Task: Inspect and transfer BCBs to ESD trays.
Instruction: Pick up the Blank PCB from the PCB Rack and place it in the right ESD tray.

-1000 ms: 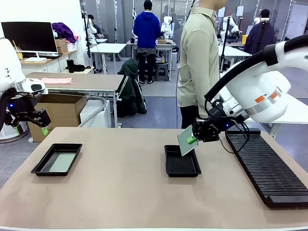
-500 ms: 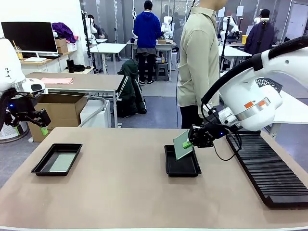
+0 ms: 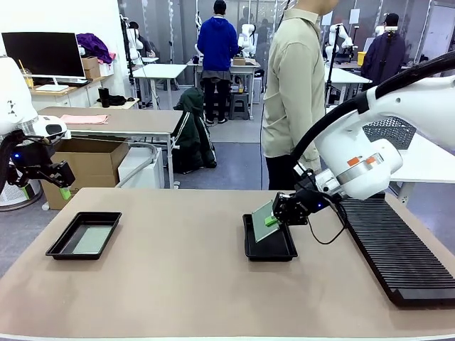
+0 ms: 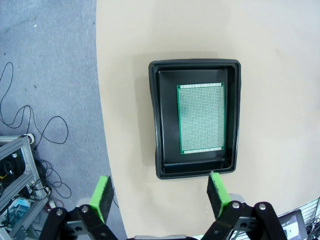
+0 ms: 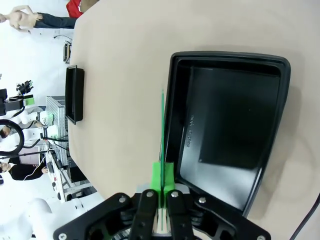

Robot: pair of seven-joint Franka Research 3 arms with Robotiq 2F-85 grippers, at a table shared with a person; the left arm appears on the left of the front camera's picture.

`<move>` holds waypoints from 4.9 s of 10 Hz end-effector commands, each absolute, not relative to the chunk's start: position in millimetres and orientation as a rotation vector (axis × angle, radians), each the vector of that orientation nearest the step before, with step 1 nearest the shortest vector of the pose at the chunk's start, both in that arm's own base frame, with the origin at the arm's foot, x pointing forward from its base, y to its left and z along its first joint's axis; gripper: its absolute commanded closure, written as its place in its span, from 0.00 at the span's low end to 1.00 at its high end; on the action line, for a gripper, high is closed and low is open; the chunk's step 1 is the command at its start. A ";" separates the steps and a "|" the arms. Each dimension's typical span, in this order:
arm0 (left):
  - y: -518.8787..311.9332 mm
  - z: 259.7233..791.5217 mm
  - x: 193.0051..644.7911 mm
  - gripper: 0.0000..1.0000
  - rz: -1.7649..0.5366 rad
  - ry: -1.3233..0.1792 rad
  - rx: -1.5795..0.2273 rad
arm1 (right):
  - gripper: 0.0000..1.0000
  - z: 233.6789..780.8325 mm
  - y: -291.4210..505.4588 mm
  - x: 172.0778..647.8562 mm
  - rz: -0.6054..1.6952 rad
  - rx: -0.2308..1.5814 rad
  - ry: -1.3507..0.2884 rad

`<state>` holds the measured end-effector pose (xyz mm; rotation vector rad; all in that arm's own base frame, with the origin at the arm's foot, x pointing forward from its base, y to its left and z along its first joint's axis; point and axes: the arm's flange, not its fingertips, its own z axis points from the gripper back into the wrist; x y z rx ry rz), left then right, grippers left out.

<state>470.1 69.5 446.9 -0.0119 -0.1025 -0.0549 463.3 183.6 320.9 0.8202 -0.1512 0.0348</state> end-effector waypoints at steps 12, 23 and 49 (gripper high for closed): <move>70.4 446.1 469.7 0.00 -0.053 -0.107 -0.010 | 0.98 261.5 184.2 488.7 -0.025 0.911 -0.119; 70.4 446.1 469.7 0.00 -0.053 -0.107 -0.010 | 0.72 267.4 182.8 488.1 -0.047 0.849 -0.088; 70.4 446.1 469.7 0.00 -0.053 -0.107 -0.010 | 0.02 387.4 227.0 481.2 -0.087 0.229 -0.039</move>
